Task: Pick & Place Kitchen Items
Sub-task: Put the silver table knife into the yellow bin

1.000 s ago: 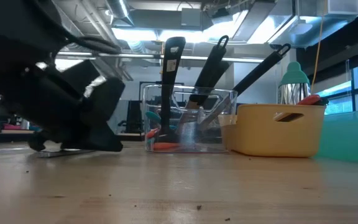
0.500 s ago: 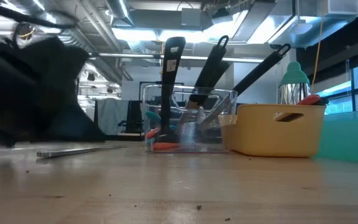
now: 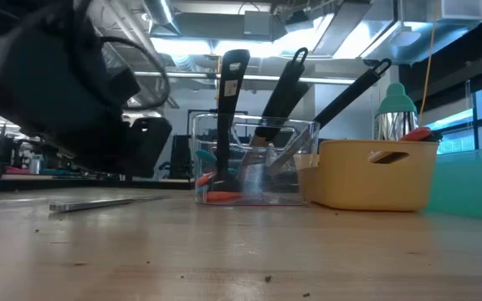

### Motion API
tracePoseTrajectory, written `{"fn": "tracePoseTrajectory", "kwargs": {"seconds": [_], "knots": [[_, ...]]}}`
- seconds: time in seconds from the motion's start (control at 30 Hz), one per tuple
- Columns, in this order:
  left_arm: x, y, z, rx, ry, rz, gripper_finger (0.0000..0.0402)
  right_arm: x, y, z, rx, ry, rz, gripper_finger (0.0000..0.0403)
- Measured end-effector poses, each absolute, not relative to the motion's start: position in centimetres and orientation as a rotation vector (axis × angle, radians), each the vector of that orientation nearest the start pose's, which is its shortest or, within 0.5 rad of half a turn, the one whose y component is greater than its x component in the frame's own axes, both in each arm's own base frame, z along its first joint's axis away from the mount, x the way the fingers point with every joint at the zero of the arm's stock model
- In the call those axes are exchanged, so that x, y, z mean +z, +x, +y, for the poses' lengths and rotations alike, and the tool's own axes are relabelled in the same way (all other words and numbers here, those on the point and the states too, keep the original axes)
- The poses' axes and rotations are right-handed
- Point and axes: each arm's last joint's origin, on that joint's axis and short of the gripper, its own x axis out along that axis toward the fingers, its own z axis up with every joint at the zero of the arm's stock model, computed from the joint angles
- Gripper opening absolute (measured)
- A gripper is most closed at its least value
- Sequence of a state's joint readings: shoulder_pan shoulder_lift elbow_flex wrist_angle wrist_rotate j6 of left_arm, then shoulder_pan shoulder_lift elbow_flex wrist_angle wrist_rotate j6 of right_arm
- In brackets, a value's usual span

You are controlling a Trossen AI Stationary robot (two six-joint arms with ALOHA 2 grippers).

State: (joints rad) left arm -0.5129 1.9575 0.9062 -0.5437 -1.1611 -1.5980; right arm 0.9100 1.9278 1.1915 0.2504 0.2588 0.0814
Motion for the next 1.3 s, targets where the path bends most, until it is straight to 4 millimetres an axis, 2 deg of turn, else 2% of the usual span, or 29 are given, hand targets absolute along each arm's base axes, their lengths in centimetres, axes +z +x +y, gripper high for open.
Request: {"fn": "tracePoseTrajectory", "kwargs": {"seconds": [0.13,0.27,0.43,0.63,0.83,1.13,1.3], "knots": [[8.8,26.1,-10.9,1.123,-0.218,0.362,0.001,18.5,26.2,32.6,0.619,-0.2,0.445,0.024],[8.1,25.7,-10.3,1.139,-0.252,0.379,0.0006,18.4,26.2,32.5,0.618,-0.206,0.454,0.024],[6.8,25.1,-10.4,1.097,-0.332,0.394,0.0003,18.4,26.2,32.5,0.618,-0.207,0.456,0.024],[6.1,24.5,-10.9,1.039,-0.394,0.334,0.0002,18.4,26.2,32.5,0.618,-0.207,0.456,0.024],[6.3,24.4,-12.1,0.997,-0.445,0.361,0.0002,18.4,26.2,32.5,0.618,-0.207,0.456,0.024],[7.7,25.2,-16.4,0.848,-0.509,0.452,0.0002,18.4,26.2,32.5,0.616,-0.2,0.458,0.024],[8.1,24.9,-17.8,0.797,-0.475,0.532,0.0002,18.5,26.2,32.6,0.617,-0.198,0.455,0.0241]]}}
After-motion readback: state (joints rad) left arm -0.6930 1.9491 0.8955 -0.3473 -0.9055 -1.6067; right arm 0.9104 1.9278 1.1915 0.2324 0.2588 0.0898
